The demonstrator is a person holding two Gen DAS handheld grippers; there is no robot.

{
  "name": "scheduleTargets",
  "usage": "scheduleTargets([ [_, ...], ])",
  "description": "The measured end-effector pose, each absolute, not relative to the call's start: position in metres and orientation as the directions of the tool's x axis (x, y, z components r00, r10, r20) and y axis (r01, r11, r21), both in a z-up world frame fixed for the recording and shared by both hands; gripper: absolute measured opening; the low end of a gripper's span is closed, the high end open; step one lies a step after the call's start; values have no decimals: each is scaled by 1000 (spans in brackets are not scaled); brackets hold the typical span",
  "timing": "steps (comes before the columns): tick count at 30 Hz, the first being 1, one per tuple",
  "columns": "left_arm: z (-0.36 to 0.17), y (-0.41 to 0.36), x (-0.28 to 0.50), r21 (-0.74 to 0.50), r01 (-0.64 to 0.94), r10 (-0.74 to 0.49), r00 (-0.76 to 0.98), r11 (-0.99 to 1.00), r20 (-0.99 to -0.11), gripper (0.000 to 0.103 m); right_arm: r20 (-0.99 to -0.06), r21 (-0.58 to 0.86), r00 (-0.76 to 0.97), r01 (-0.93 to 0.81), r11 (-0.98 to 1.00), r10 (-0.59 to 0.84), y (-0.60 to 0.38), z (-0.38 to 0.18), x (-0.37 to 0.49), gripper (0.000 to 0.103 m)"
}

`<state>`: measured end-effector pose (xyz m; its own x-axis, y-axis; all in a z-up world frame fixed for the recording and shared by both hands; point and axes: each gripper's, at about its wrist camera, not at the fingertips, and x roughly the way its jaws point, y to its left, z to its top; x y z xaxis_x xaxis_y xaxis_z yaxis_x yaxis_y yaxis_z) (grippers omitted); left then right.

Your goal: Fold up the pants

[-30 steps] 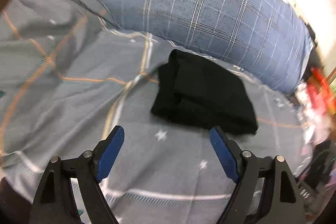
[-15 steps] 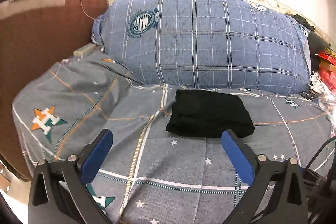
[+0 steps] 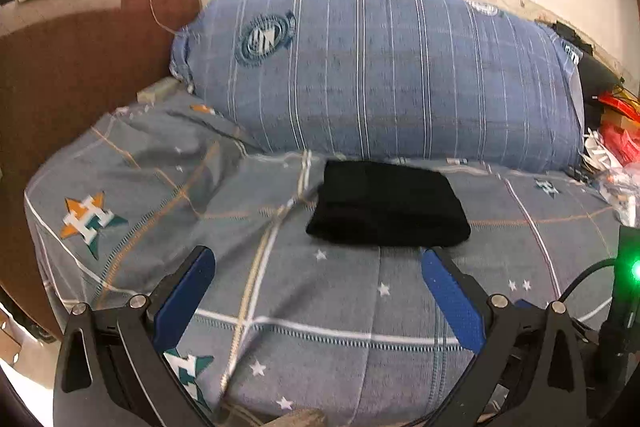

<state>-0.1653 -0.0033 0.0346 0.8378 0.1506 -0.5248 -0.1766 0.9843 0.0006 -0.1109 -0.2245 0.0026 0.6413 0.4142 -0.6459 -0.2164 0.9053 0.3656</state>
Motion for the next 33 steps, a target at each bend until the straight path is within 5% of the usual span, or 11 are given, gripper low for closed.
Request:
scheduleTargets([
  [33,-28,27,-124,-73,-182,77,699,981,-711,103,-714,291,599,-217,932,362,-200,-21,-81,92],
])
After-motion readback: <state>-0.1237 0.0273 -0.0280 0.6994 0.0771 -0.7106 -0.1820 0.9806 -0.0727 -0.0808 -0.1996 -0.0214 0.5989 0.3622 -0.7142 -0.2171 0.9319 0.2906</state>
